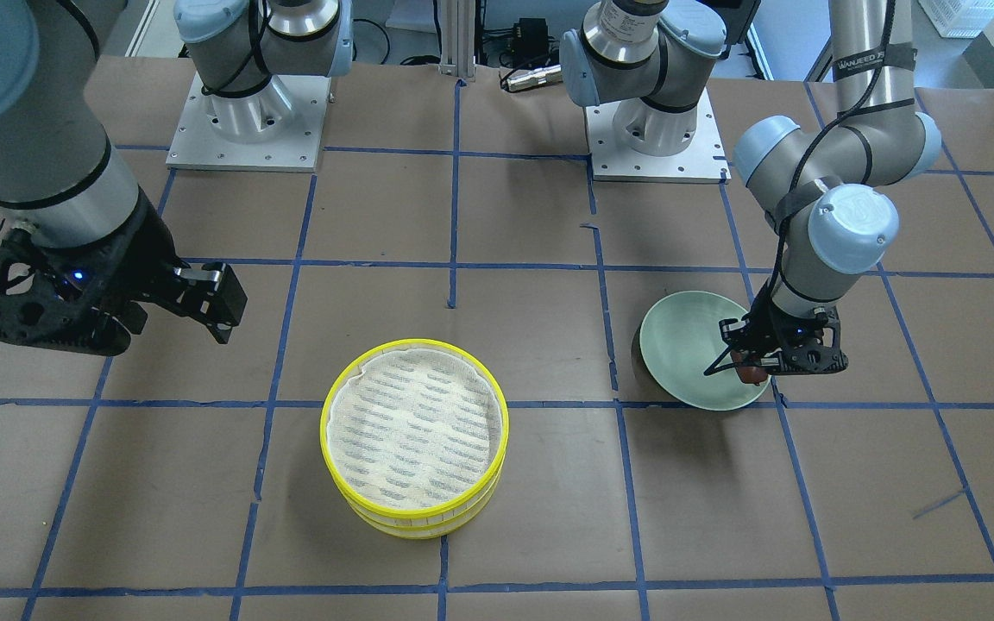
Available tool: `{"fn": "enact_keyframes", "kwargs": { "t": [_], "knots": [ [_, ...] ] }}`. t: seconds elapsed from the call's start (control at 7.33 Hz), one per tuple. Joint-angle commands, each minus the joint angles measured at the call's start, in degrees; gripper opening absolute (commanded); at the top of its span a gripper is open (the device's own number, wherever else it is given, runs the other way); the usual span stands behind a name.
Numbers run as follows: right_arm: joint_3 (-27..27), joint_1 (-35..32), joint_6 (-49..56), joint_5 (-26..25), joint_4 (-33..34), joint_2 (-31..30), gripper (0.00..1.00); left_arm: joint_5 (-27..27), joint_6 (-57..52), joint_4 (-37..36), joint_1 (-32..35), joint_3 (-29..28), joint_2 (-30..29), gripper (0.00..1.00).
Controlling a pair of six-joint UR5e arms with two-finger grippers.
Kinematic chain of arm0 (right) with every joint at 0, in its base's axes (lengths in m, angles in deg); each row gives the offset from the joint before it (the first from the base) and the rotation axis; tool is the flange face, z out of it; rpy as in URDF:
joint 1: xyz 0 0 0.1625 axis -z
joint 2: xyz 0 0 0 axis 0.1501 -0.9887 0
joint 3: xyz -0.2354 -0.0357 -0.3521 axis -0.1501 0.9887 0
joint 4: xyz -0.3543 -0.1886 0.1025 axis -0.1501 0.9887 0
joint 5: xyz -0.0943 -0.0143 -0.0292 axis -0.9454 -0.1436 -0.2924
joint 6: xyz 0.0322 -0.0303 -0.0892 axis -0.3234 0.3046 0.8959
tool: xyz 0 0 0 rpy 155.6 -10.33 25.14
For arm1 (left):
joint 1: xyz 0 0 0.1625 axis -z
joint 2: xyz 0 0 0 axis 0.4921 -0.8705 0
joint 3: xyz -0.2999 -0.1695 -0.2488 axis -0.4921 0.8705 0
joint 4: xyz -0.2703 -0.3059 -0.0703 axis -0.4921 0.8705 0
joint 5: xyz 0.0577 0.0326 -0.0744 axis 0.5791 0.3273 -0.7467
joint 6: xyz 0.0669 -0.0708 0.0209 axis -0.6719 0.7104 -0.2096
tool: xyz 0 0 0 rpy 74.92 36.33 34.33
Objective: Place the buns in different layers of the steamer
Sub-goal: 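Lift the brown bun with left gripper while right gripper releases tier and rises, then carry the brown bun into the top steamer tier and open left gripper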
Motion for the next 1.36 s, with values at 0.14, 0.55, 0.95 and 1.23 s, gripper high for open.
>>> {"fn": "enact_keyframes", "kwargs": {
  "t": [0.14, 0.55, 0.95, 1.23],
  "knots": [
    [-6.31, 0.11, 1.30, 0.06, 0.66, -4.44, 1.00, -0.26, 15.33, 11.66, 10.79, -11.20, 2.11, 0.00],
    [-7.05, 0.11, 1.56, 0.06, 2.62, -4.90, 1.00, -12.35, 41.95, 14.08, 19.86, -21.59, -2.27, 0.01],
    [-7.05, 0.11, 1.65, 0.06, 2.53, -4.81, 1.00, -18.79, 60.15, 3.07, 27.32, -26.36, -10.87, 0.01],
    [-7.31, 0.20, 1.65, 0.06, 2.62, -4.81, 1.00, -18.89, 66.89, -1.04, 29.11, -26.45, -13.53, 0.02]
  ]
}}
